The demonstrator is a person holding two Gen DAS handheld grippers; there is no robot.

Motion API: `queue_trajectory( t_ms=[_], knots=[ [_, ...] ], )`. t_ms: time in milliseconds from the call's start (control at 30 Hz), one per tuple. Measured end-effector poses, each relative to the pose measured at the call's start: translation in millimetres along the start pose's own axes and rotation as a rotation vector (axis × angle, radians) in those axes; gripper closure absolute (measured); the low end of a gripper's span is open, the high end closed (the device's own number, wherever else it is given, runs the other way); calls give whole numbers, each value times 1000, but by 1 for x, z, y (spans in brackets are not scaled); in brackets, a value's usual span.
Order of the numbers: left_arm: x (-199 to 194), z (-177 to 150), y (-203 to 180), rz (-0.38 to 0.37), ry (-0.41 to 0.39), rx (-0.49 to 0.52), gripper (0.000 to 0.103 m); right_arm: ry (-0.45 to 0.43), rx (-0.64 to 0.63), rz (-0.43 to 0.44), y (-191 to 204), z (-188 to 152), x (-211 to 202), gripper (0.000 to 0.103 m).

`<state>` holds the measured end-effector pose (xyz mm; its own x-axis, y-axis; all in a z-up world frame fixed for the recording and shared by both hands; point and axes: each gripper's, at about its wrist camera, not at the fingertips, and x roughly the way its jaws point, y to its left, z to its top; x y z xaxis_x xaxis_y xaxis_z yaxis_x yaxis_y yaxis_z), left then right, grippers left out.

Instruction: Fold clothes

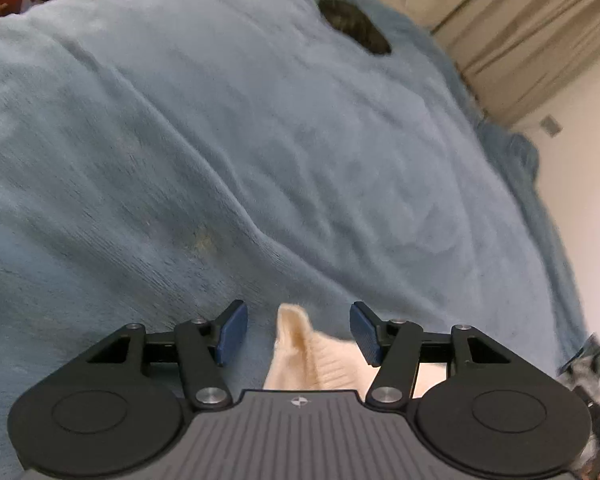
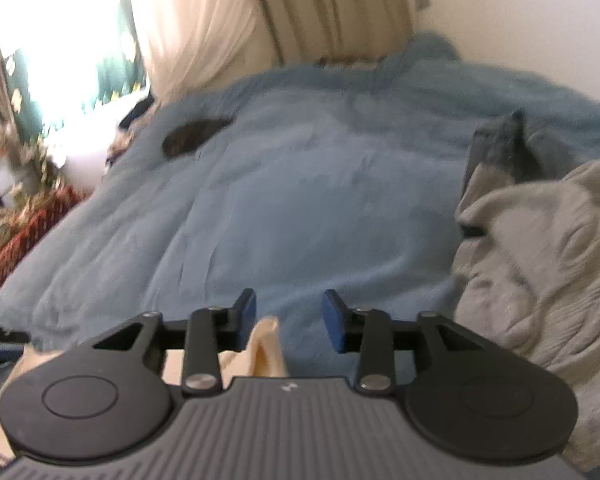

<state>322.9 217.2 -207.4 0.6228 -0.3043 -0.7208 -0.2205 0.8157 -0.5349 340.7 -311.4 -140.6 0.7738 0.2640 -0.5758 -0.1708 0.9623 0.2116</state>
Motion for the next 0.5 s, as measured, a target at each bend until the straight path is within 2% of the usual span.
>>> queue_trajectory(
  t_ms=[100, 133, 167, 200, 233, 333, 400, 500],
  knots=[
    [4, -6, -2, 13, 6, 8, 49, 34, 23, 11, 1, -5, 8, 52],
    [5, -7, -3, 12, 7, 6, 54, 42, 37, 27, 1, -7, 10, 52],
    [6, -7, -4, 7, 22, 13, 63, 48, 44, 48, 2, -9, 12, 57],
    [8, -6, -5, 2, 38, 20, 89, 56, 37, 58, 4, -11, 15, 81],
    [9, -8, -7, 11, 39, 37, 91, 55, 24, 60, 7, -12, 16, 92],
    [5, -16, -18, 53, 0, 104, 92, 16, -36, 30, 17, -13, 9, 93],
    [-8, -19, -27, 69, -70, 142, 93, -11, -77, 10, 23, -13, 4, 94],
    [-36, -14, -27, 17, -176, 121, 93, -57, -118, -8, 30, -8, -4, 94]
  ],
)
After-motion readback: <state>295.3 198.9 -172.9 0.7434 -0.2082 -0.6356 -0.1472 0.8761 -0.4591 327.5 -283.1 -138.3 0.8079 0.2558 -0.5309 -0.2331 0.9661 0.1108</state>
